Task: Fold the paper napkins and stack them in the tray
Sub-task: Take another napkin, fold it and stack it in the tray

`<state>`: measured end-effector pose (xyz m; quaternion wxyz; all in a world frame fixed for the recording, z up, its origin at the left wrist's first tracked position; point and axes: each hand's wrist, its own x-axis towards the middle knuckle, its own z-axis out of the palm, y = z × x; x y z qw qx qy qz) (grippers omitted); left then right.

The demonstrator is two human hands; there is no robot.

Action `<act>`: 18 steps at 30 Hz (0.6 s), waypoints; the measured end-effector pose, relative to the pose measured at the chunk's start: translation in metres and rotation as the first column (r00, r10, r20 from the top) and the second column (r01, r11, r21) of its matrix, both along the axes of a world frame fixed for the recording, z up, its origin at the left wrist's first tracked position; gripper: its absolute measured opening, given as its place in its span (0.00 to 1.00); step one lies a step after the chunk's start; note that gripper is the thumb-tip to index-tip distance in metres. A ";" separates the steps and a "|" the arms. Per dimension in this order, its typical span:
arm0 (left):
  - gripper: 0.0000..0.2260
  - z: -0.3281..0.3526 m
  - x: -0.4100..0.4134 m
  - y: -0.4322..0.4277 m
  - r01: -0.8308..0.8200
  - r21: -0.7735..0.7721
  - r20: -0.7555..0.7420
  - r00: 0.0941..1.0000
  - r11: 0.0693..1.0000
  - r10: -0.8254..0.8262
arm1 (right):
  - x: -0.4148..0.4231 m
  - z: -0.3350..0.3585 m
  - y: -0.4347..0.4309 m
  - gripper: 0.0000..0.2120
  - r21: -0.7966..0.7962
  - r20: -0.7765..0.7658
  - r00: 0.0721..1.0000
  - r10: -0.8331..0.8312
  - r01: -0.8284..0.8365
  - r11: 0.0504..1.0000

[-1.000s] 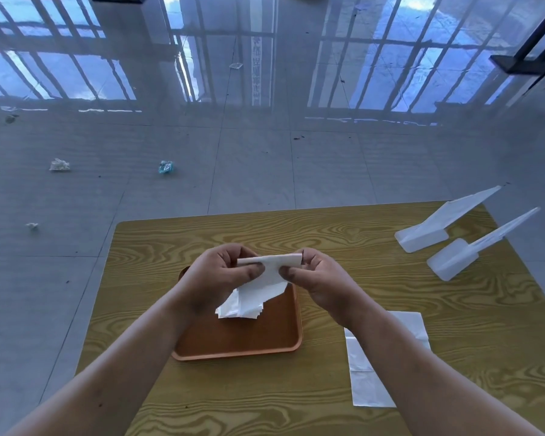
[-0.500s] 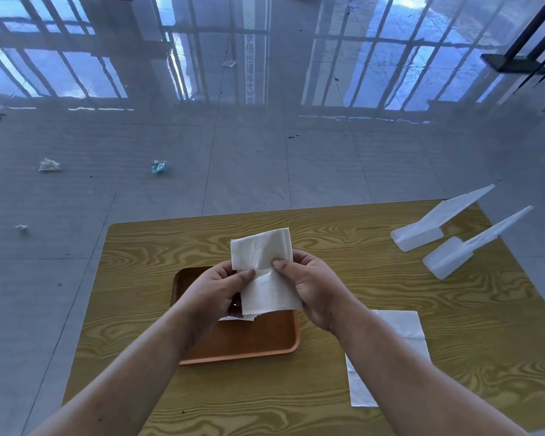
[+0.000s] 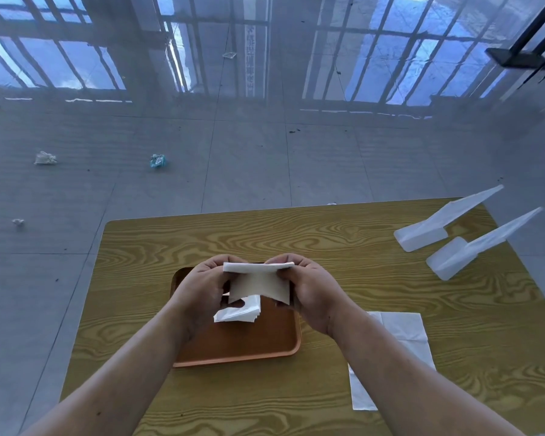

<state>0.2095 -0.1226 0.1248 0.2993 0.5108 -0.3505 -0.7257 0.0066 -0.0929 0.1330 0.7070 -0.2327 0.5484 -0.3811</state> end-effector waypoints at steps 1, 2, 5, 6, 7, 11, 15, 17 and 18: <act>0.14 -0.002 0.001 0.000 -0.014 -0.010 0.003 1.000 1.000 0.014 | 0.000 0.000 0.000 0.16 -0.005 0.014 1.000 0.007 -0.007 1.000; 0.14 -0.004 0.002 -0.001 -0.017 -0.024 0.005 1.000 1.000 0.017 | -0.001 -0.002 -0.001 0.15 -0.010 0.029 0.999 0.013 -0.012 1.000; 0.23 -0.013 0.006 -0.005 0.013 0.013 -0.027 1.000 1.000 -0.012 | -0.004 -0.006 -0.002 0.22 0.028 0.065 0.998 -0.008 0.006 1.000; 0.27 -0.014 0.007 -0.007 0.026 0.026 -0.013 1.000 0.999 -0.026 | -0.004 -0.009 -0.004 0.23 0.042 0.049 0.999 -0.010 0.008 0.999; 0.30 -0.016 0.008 -0.009 0.041 0.019 0.023 0.999 0.999 -0.041 | -0.003 -0.010 -0.006 0.20 0.042 0.019 1.000 -0.006 0.005 0.999; 0.07 -0.021 0.008 -0.011 0.048 -0.055 0.118 0.992 0.997 -0.041 | 0.000 -0.020 -0.013 0.17 0.027 -0.110 0.991 0.073 -0.070 0.997; 0.14 -0.033 0.010 -0.011 0.032 -0.082 0.255 0.967 0.996 -0.010 | 0.007 -0.031 -0.019 0.22 0.022 -0.137 0.989 0.051 -0.048 0.999; 0.15 -0.044 0.014 -0.010 0.011 -0.092 0.297 0.955 0.996 0.017 | 0.013 -0.042 -0.020 0.22 0.023 -0.186 0.981 0.059 -0.056 0.998; 0.16 -0.049 0.015 -0.009 0.018 -0.102 0.331 0.944 0.995 0.017 | 0.016 -0.049 -0.019 0.22 0.031 -0.238 0.968 0.077 -0.071 0.997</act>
